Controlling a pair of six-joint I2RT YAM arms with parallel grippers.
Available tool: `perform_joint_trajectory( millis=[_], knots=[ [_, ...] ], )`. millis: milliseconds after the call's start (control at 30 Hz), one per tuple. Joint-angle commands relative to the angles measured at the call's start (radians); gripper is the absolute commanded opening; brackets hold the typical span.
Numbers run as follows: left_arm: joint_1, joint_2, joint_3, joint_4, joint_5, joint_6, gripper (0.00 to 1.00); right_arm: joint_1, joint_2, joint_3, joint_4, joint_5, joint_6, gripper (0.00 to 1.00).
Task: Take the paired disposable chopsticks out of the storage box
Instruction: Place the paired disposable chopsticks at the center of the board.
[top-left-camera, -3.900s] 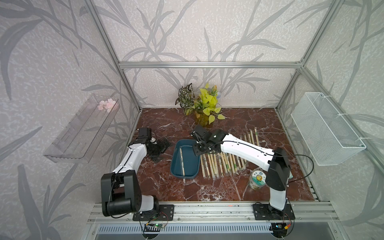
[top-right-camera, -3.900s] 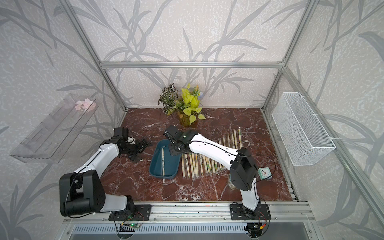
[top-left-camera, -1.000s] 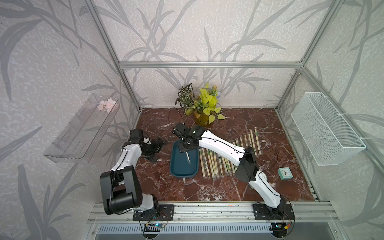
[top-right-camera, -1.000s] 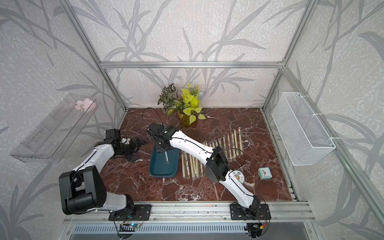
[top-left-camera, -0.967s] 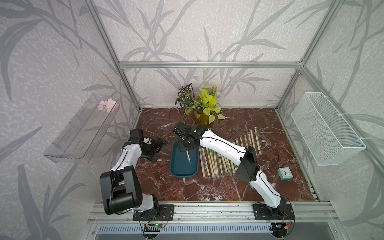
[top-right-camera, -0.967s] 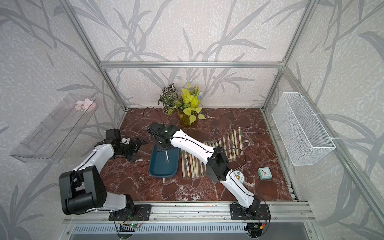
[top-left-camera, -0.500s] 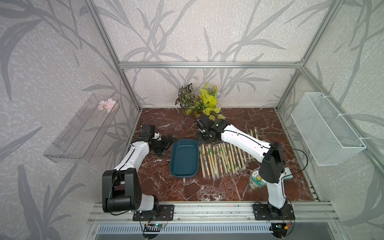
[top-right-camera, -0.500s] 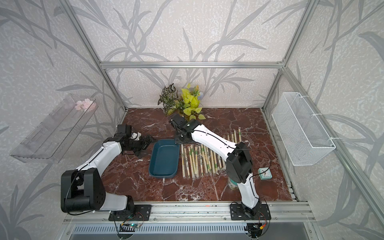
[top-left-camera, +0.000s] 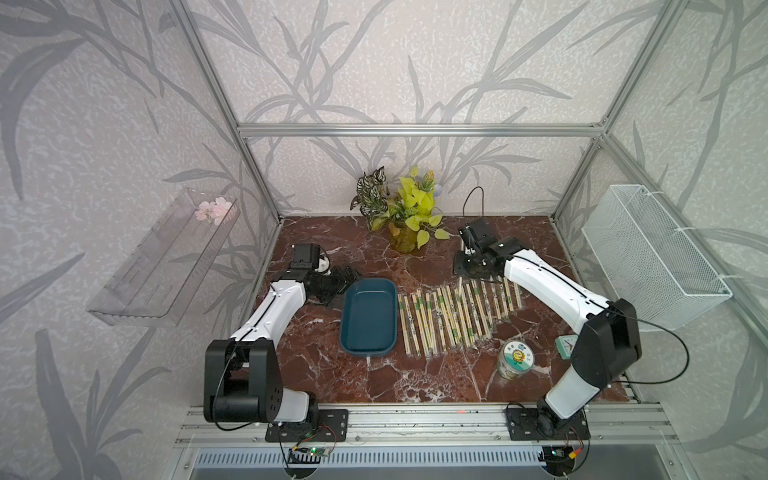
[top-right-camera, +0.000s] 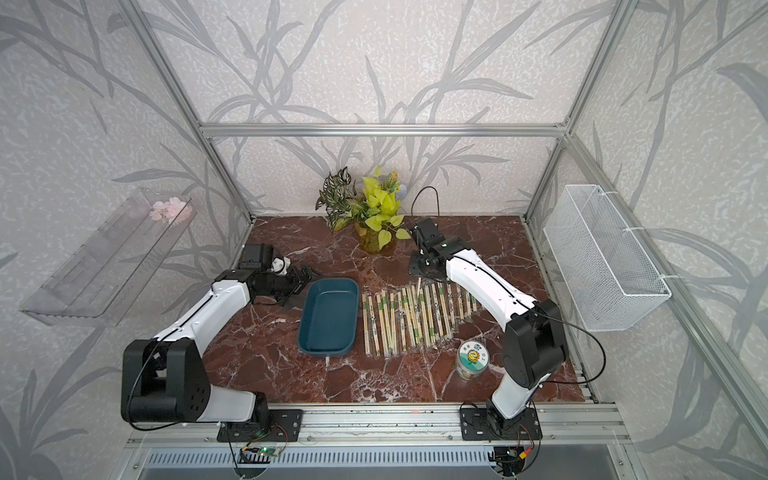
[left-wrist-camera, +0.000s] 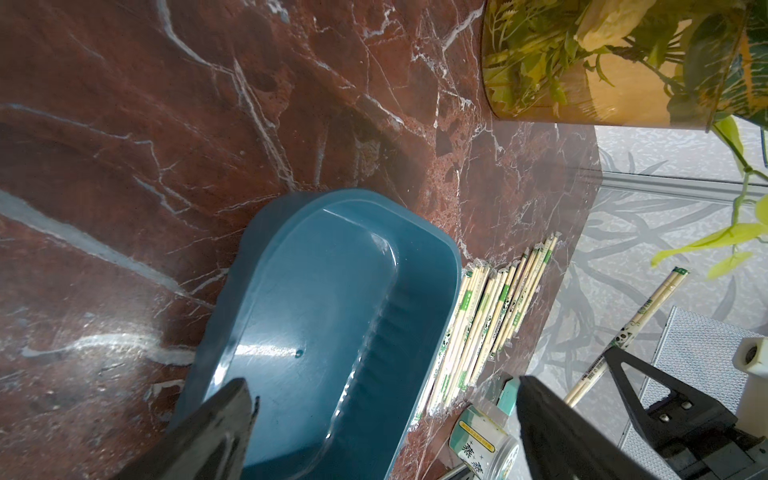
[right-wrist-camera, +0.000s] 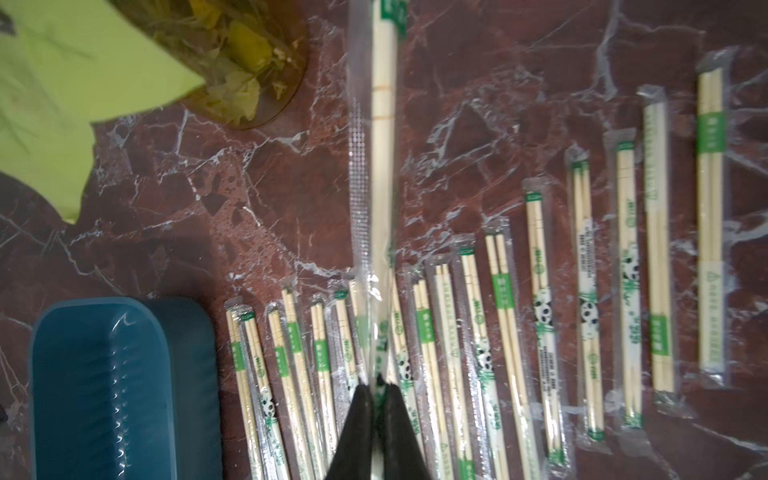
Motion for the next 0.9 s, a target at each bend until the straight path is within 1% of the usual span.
perform_joint_trajectory(
  millis=[0,200,367,400,600,733,867],
  knots=[
    [-0.005,-0.031,0.031,0.006,-0.027,0.008,1.00,-0.066,-0.045,-0.030,0.037,0.007,-0.058,0.02],
    [-0.005,-0.047,0.053,-0.021,-0.057,0.046,1.00,-0.212,-0.021,-0.068,0.070,0.006,-0.169,0.02],
    [-0.005,-0.052,0.059,-0.029,-0.080,0.058,1.00,-0.311,0.038,-0.073,0.068,0.054,-0.246,0.02],
    [-0.005,-0.051,0.059,-0.030,-0.085,0.058,1.00,-0.325,0.074,-0.073,0.068,0.072,-0.264,0.02],
    [-0.004,-0.046,0.068,-0.043,-0.110,0.070,1.00,-0.403,0.167,-0.063,0.071,0.143,-0.339,0.02],
    [-0.002,-0.046,0.081,-0.062,-0.132,0.087,1.00,-0.451,0.212,-0.060,0.089,0.153,-0.374,0.02],
    [0.001,-0.048,0.084,-0.068,-0.151,0.098,1.00,-0.466,0.270,-0.027,0.089,0.171,-0.413,0.03]
  ],
)
